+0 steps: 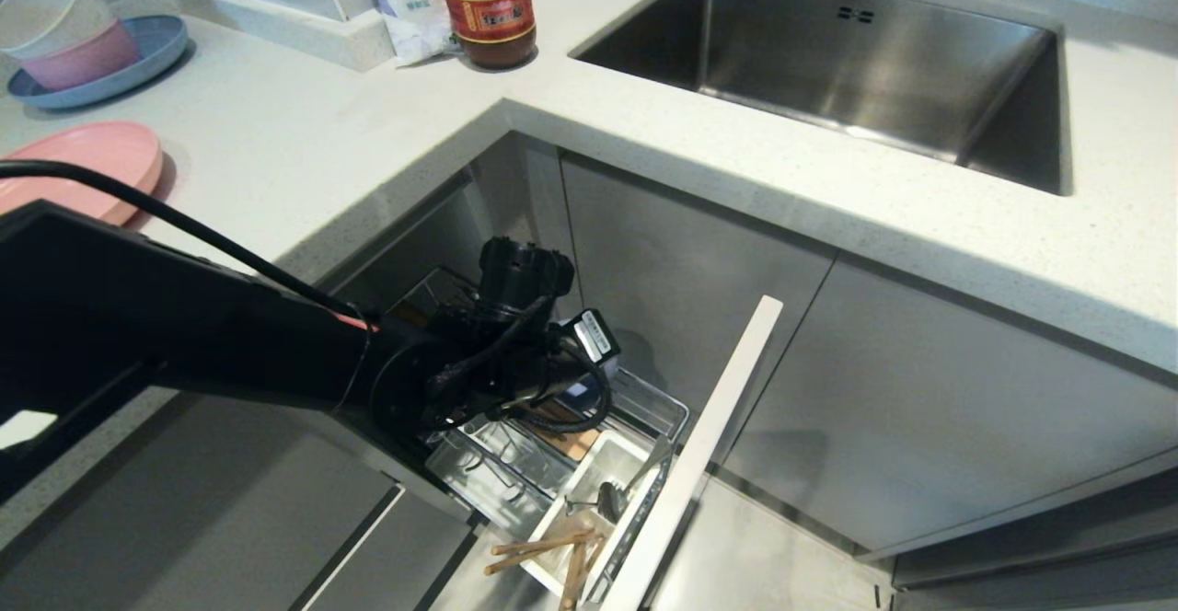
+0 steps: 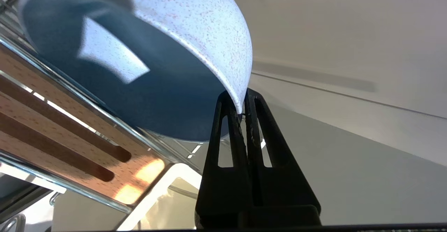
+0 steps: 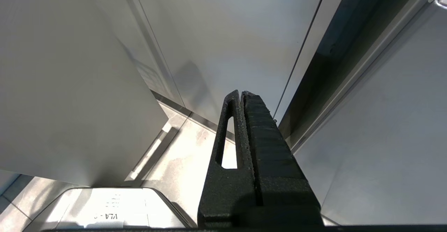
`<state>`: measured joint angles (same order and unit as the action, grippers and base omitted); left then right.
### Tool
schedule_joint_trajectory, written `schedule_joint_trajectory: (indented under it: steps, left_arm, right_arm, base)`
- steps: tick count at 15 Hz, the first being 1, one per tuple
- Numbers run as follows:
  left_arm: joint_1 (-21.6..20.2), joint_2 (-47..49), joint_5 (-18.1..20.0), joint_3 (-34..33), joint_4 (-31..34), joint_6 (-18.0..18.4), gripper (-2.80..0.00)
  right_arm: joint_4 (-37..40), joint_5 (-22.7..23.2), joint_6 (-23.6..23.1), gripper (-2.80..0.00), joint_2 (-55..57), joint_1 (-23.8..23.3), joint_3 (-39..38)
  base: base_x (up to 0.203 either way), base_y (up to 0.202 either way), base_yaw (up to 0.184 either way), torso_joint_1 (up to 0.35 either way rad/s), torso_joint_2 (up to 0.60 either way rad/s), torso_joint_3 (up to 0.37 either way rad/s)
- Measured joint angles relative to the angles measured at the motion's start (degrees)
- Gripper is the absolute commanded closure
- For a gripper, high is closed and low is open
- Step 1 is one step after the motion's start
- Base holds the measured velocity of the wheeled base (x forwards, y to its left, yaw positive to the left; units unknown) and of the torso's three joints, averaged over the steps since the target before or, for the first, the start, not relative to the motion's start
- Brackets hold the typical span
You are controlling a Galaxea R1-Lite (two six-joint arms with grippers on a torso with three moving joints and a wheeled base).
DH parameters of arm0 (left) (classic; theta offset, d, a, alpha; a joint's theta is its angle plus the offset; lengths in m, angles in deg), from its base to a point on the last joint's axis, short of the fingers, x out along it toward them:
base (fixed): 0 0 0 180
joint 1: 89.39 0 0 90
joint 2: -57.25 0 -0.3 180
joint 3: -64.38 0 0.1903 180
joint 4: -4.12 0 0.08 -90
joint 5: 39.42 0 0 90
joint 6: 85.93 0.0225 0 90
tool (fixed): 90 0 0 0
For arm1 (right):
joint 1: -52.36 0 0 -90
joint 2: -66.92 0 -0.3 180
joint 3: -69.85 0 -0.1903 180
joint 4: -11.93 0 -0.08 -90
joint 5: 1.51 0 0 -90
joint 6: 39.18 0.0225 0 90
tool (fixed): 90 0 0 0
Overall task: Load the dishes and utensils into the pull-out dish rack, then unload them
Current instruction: Take the bowl out of the cupboard
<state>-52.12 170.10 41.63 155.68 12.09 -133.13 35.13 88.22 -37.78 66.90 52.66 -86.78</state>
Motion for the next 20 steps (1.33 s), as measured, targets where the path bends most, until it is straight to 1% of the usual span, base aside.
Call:
schedule_joint_trajectory:
  steps: [8, 13, 16, 18, 20]
  left_arm:
    - [0.00, -7.88, 0.02, -1.02, 0.16, 0.23, 0.00]
    - [1.73, -17.31, 0.05, -2.36, 0.74, 0.73, 0.00]
    - [3.98, -25.44, 0.05, -3.50, 0.82, 2.99, 0.00]
    - [5.49, -31.65, 0.06, -4.18, 0.87, 5.56, 0.00]
    - [5.81, -37.51, -0.02, -4.33, 0.85, 8.95, 0.00]
  right_arm:
    - [0.02, 0.02, 0.00, 0.00, 0.00, 0.00, 0.00]
    - [0.00, 0.02, 0.00, 0.00, 0.00, -0.01, 0.00]
    - [0.02, 0.02, 0.00, 0.00, 0.00, 0.00, 0.00]
    - [0.00, 0.02, 0.00, 0.00, 0.00, -0.01, 0.00]
    - [0.00, 0.00, 0.00, 0.00, 0.00, -0.04, 0.00]
  base:
    - [0.000, 0.000, 0.000, 0.000, 0.00, 0.000]
    - [0.000, 0.000, 0.000, 0.000, 0.00, 0.000]
    - [0.000, 0.000, 0.000, 0.000, 0.00, 0.000]
    - [0.000, 0.000, 0.000, 0.000, 0.00, 0.000]
    - [0.000, 0.000, 0.000, 0.000, 0.00, 0.000]
